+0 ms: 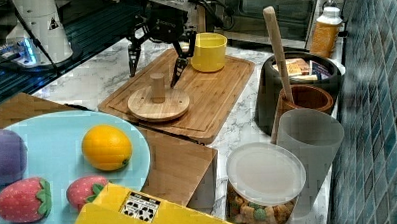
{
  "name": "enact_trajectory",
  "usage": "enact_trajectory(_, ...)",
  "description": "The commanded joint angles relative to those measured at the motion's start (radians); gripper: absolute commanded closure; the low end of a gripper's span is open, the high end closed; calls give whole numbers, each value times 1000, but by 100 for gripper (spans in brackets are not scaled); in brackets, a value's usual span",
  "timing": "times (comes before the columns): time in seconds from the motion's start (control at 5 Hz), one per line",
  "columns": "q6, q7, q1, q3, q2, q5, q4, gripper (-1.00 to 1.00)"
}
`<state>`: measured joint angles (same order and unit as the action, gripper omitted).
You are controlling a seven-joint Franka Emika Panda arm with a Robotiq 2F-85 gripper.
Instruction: Place the lid on the board.
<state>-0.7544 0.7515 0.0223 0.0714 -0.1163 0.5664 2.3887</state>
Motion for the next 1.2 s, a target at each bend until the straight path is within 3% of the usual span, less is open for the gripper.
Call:
enact_trajectory(0.2,-32,-62,5,-12,66,-53,-82,-100)
enact_trajectory(1.2,-33,-63,-8,1,66,-54,-82,-100)
